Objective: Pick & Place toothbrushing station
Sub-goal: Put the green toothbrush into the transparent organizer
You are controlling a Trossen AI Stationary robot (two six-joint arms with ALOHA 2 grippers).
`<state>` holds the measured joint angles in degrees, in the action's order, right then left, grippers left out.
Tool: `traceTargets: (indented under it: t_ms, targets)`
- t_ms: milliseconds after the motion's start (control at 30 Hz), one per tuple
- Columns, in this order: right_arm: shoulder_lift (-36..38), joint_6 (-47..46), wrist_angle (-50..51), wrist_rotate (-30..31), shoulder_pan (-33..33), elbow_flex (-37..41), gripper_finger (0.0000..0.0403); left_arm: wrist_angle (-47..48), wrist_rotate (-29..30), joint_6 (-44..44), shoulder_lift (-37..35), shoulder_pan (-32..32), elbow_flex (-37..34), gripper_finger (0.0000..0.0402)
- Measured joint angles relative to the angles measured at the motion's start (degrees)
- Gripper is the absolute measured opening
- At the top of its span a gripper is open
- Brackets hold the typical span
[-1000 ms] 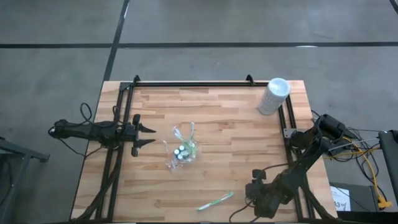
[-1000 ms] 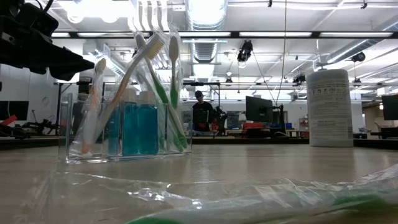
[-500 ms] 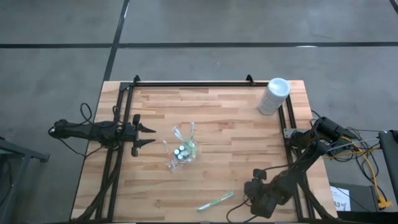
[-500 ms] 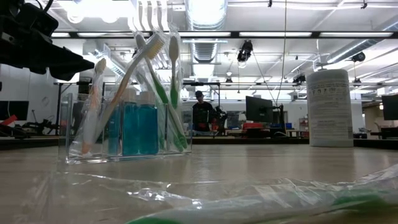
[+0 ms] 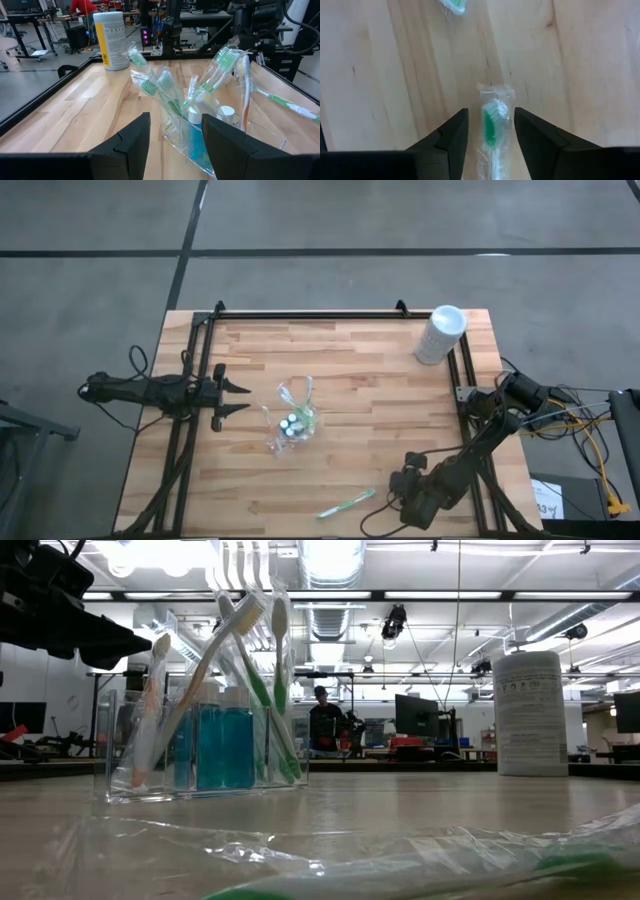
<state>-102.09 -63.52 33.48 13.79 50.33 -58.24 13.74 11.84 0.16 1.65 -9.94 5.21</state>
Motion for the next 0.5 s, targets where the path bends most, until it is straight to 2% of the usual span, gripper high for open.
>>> traceTargets:
  t_ms: [500]
  targets:
    - [-0.5, 0.7, -3.0, 0.0, -0.4, -0.2, 0.0044, 0.0, 0.0, 0.0, 0.0, 0.0, 0.0, 0.0181]
